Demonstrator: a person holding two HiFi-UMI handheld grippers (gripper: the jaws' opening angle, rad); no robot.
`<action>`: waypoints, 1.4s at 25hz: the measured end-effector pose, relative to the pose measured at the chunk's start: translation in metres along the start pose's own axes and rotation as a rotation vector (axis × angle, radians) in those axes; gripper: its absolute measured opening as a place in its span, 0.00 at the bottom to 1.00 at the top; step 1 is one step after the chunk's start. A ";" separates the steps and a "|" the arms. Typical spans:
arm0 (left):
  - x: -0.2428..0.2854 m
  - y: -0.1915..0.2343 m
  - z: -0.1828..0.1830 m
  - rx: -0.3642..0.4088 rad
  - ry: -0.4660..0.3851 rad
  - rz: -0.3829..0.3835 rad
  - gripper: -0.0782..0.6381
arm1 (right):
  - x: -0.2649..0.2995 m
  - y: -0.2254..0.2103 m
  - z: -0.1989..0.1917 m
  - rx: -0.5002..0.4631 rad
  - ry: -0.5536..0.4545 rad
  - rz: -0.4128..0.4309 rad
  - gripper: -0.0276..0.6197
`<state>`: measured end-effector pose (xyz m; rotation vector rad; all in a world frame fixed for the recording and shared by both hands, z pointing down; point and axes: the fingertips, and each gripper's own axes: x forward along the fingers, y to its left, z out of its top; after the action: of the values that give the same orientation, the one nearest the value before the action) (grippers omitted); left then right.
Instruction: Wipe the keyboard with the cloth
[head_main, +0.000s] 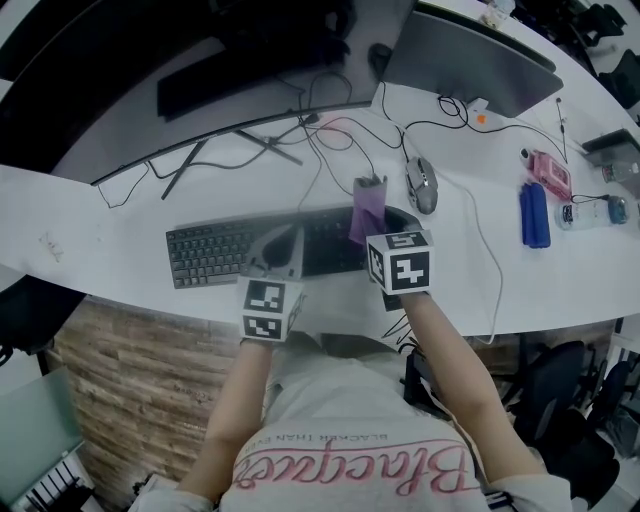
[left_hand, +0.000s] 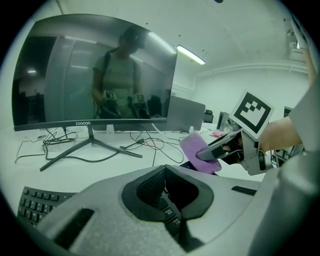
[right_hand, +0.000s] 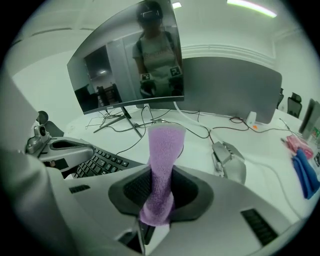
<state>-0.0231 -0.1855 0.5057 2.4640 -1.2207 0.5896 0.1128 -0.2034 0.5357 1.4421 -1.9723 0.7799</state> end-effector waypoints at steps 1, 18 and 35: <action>0.001 -0.002 0.000 0.001 0.001 -0.003 0.12 | -0.001 -0.003 -0.001 0.000 -0.001 -0.006 0.17; -0.023 0.007 0.011 0.053 -0.019 -0.048 0.12 | -0.055 -0.013 0.005 0.116 -0.054 -0.097 0.17; -0.106 0.069 0.004 0.077 -0.102 -0.022 0.12 | -0.083 0.127 0.029 0.040 -0.126 0.016 0.17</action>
<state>-0.1361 -0.1561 0.4564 2.5964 -1.2290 0.5202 0.0095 -0.1403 0.4397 1.5340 -2.0752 0.7557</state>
